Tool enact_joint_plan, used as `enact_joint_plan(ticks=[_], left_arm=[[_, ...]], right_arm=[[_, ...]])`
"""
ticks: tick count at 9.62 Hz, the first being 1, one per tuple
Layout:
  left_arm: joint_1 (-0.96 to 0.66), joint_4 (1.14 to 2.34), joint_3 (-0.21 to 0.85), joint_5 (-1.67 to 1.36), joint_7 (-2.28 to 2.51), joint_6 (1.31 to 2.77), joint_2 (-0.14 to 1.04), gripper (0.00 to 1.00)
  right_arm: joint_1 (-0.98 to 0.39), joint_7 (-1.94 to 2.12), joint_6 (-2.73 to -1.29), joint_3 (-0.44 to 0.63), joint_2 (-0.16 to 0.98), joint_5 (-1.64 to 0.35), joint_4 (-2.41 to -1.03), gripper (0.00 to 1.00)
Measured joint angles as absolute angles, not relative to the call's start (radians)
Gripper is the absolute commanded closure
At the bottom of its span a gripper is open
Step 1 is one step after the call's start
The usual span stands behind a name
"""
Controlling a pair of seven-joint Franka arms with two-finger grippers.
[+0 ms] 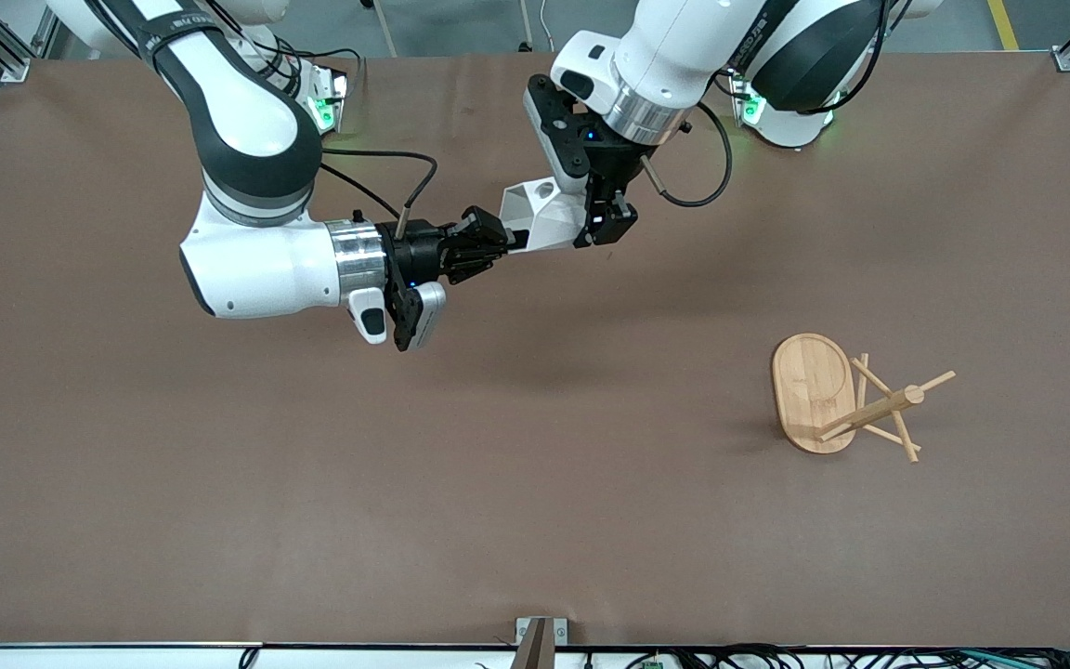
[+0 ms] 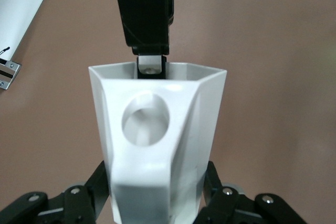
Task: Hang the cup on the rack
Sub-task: 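Grasp the cup rim with the left gripper from the right gripper, then carry the cup toward the rack while the right gripper withdraws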
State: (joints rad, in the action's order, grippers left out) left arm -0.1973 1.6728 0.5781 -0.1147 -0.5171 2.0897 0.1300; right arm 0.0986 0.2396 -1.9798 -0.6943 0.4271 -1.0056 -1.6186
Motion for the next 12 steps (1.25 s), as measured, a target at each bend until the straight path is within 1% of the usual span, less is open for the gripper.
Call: enact_joint_plan(ticks=[1,4,6,8,10,12], left_arm=[[-0.196,1.675,0.578,-0.115,-0.517,2.095,0.13,0.97],[-0.179,1.68,0.577,-0.115,-0.502,2.098,0.134,0.98],[-0.147,1.68,0.576,-0.115,-0.451,2.1,0.136,0.98],[-0.114,1.681,0.574,-0.115,-0.36,2.101,0.138,0.98],[-0.072,1.682,0.574,-0.115,-0.267,2.101,0.139,0.98],[-0.009,1.683,0.574,-0.115,-0.199,2.101,0.139,0.99]], right_arm=[[0.098,0.24,-1.98,-0.699,0.427,-1.012,-1.612,0.0],[0.098,0.24,-1.985,-0.705,0.424,-1.019,-1.585,0.0],[0.102,0.242,-1.99,-0.682,0.415,-0.948,-1.577,0.0],[0.107,0.242,-1.99,-0.623,0.404,-0.843,-1.576,0.0],[0.11,0.242,-1.987,-0.532,0.398,-0.738,-1.578,0.0],[0.113,0.242,-1.983,-0.426,0.393,-0.585,-1.578,0.0]])
